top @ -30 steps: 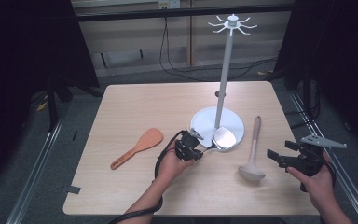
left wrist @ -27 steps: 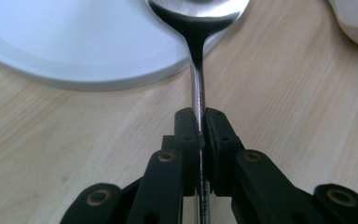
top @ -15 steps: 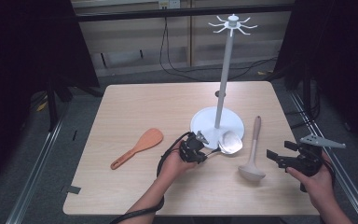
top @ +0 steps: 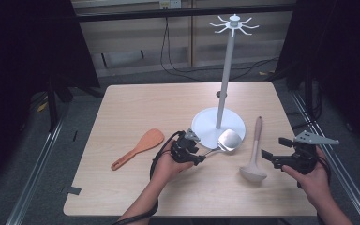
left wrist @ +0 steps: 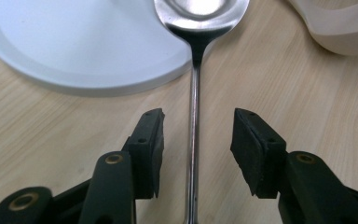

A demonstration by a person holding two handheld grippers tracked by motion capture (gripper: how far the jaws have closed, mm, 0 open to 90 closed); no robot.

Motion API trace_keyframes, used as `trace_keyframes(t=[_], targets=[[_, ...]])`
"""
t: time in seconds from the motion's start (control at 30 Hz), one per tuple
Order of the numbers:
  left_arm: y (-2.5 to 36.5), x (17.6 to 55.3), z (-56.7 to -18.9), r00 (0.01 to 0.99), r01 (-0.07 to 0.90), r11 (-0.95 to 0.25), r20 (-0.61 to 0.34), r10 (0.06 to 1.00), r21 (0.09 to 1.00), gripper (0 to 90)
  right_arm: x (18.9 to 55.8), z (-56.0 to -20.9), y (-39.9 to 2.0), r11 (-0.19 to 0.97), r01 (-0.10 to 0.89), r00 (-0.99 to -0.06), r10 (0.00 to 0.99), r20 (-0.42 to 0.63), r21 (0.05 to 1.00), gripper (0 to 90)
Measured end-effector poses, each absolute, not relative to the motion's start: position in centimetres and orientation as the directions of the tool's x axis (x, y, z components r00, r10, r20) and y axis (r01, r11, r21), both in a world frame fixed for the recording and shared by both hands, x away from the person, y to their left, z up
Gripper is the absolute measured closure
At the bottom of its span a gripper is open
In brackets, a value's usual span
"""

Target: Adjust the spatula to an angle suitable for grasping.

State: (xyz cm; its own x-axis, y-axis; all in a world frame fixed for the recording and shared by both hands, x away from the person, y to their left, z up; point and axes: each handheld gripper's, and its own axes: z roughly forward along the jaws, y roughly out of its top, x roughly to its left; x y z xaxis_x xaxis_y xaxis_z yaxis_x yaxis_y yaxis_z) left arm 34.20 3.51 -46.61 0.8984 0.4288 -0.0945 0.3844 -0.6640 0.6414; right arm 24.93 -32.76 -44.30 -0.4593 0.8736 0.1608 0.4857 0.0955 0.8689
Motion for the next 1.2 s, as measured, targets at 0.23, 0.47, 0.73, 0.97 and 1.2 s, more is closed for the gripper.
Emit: trace_keyframes(t=[0.23,0.47,0.73,0.97,1.2], targets=[[5.0,33.1,-46.9,0.891,0.393,-0.672,-0.079,0.447,0.628,52.3,25.9,-44.4,-31.5,0.133,0.487,-0.497,0.855,0.149,0.863,6.8],[7.7,31.1,-46.2,0.854,0.439,-0.610,-0.097,0.511,0.660,66.9,26.8,-44.4,-30.6,0.141,0.482,-0.520,0.840,0.152,0.865,6.9],[8.9,28.6,-47.4,0.863,0.465,-0.689,-0.111,0.492,0.556,85.0,27.6,-44.2,-29.5,0.154,0.474,-0.545,0.825,0.152,0.867,7.1],[10.7,29.0,-48.2,0.803,0.539,-0.637,-0.106,0.587,0.551,83.5,28.1,-44.1,-28.5,0.179,0.463,-0.577,0.804,0.142,0.868,7.3],[11.6,31.0,-48.8,0.730,0.601,-0.528,-0.144,0.668,0.600,81.4,28.1,-44.1,-27.8,0.208,0.452,-0.598,0.792,0.122,0.868,8.3]])
